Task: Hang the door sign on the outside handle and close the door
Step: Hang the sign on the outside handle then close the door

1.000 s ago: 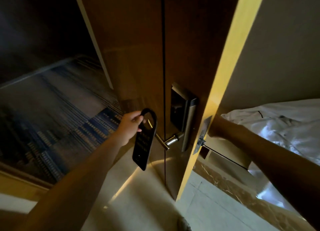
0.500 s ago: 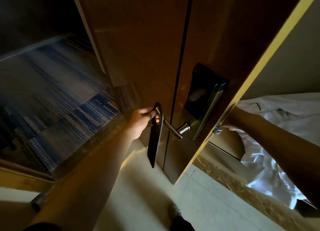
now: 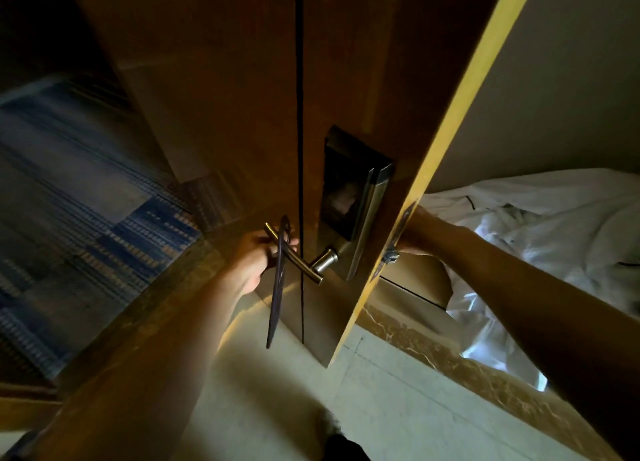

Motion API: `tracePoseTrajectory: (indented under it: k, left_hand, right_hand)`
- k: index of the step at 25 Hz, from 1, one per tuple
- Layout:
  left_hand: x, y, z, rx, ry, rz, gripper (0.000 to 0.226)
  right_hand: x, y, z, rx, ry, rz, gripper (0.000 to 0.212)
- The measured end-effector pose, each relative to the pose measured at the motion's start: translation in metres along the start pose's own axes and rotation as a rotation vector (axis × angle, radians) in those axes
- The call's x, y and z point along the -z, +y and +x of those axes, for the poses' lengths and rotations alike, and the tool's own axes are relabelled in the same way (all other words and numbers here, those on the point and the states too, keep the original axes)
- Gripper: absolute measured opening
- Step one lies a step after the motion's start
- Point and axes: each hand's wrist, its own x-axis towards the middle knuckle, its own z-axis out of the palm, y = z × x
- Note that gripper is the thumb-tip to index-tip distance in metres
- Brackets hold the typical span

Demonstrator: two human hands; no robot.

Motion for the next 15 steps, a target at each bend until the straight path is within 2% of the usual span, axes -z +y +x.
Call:
tracePoseTrajectory:
  k: [3,5,8,10,12,15]
  left_hand:
    - [-0.018,-0.011,0.001,0.015,-0.005,-0.039,0.011]
    - [-0.025,-0.019,-0.001,0.035,-0.004,-0.073,0.012]
    - [-0.032,-0.028,-0.006,0.057,-0.004,-0.095,0.015]
    - [-0.036,-0.03,-0.011,0.048,0.018,-0.095,0.015]
    - [-0.038,-0.031,-0.014,0.031,0.031,-0.1,0.018]
    - [-0.04,-0.036,-0.021,-0.018,-0.014,-0.035,0.018]
  right_hand:
    - [-0.005,0.011,-0.006,-0.002,0.076,0.102,0.027]
    - [-0.003,0.019,-0.01,0.015,0.145,0.163,0.035]
    - [-0.003,0.033,-0.02,0.002,0.206,0.143,0.068]
    - [-0.002,0.042,-0.03,-0.059,0.188,0.129,0.092]
    - [0.0,0.049,-0.042,-0.11,0.206,0.119,0.104]
    - [0.001,0.051,-0.062,-0.165,0.235,0.087,0.11]
